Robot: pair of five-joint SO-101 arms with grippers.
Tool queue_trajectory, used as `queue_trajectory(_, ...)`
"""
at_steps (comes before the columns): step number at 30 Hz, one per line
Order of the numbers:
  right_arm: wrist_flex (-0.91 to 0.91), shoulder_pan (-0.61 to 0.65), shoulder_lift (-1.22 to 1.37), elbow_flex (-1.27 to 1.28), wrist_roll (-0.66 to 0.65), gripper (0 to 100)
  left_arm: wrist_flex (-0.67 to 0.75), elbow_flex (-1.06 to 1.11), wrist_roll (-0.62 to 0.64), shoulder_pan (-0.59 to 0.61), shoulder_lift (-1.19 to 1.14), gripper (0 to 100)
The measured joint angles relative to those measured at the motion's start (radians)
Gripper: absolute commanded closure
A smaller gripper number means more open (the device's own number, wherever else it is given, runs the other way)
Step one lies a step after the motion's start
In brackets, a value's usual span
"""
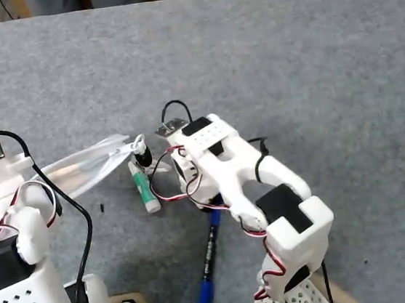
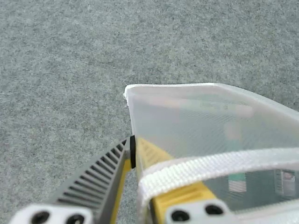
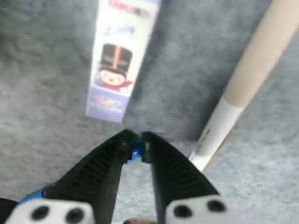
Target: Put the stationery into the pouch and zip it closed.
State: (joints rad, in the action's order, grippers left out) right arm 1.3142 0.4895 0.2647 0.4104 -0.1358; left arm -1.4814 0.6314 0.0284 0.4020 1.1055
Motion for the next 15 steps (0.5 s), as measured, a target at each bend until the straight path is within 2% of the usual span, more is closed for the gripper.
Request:
queue_trajectory(12, 0.023, 0.000, 0.000, -0.121, -0.032, 98.2, 0.000, 0.000, 0.000, 0.000, 0.000, 97)
queue_trajectory(15, 0.063, 0.000, 0.000, -0.155, -0.037, 90.6, 0.000, 0.000, 0.000, 0.000, 0.000, 97)
